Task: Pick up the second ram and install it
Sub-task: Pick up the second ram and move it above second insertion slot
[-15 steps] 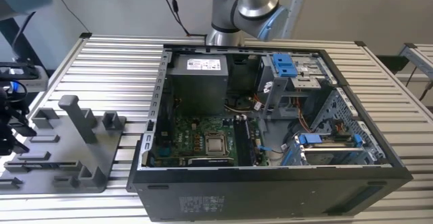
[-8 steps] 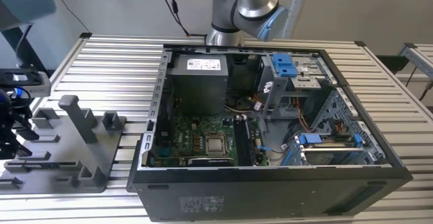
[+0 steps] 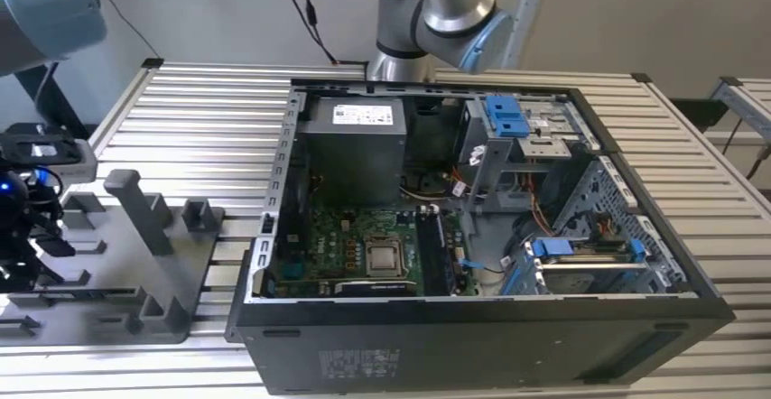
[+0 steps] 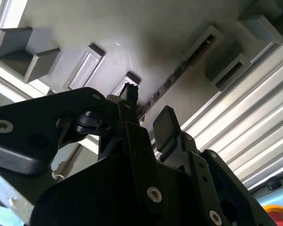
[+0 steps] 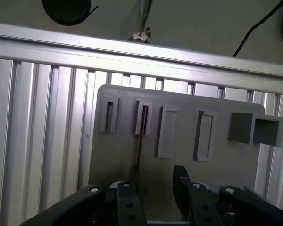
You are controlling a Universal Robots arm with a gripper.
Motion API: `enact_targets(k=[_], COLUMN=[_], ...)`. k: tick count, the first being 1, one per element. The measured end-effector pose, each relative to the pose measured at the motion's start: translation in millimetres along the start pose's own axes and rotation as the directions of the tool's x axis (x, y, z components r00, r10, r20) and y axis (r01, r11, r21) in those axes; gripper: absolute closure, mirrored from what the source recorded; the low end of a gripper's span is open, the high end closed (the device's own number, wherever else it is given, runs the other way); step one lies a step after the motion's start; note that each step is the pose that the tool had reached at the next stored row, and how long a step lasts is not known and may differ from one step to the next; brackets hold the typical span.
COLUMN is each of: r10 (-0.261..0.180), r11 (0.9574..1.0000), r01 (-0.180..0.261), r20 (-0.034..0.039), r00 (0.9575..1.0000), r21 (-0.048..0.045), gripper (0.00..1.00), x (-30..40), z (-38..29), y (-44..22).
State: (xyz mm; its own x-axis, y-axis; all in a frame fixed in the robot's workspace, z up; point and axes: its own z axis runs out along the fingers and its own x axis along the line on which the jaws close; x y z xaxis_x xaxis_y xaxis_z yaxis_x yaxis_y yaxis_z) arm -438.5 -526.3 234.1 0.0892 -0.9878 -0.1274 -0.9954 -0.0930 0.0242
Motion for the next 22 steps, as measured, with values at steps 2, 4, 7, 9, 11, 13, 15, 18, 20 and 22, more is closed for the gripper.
enact_targets(k=[2, 4, 7, 9, 11, 13, 15, 18, 20, 22], r10=[-0.001, -0.001, -0.001, -0.001, 0.000, 0.000, 0.000, 0.000, 0.000, 0.000], r11=[1.0000, 1.0000, 1.0000, 1.0000, 1.0000, 1.0000, 1.0000, 1.0000, 1.0000, 1.0000], r01=[0.001, 0.001, 0.001, 0.001, 0.000, 0.000, 0.000, 0.000, 0.000, 0.000], r20=[0.0000, 0.0000, 0.0001, 0.0001, 0.0003, 0.0002, -0.0001, -0.0006, -0.0012, -0.0013], r00=[1.0000, 1.0000, 1.0000, 1.0000, 1.0000, 1.0000, 1.0000, 1.0000, 1.0000, 1.0000], r21=[0.0000, -0.0002, -0.0009, -0.0020, -0.0025, -0.0035, -0.0038, -0.0039, -0.0046, -0.0048], gripper=[0.58, 0.58, 0.58, 0.58, 0.58, 0.58, 0.58, 0.58, 0.58, 0.58], x=[1.1, 2.2, 3.8, 5.4, 6.3, 7.0, 7.4, 8.0, 8.6, 9.3], z=[2.9, 5.2, 9.0, 11.1, 13.8, 16.3, 19.3, 23.2, 25.0, 27.0], y=[0.0, 0.0, 0.0, 0.1, 0.1, 0.1, 0.0, -0.1, -0.1, -0.1])
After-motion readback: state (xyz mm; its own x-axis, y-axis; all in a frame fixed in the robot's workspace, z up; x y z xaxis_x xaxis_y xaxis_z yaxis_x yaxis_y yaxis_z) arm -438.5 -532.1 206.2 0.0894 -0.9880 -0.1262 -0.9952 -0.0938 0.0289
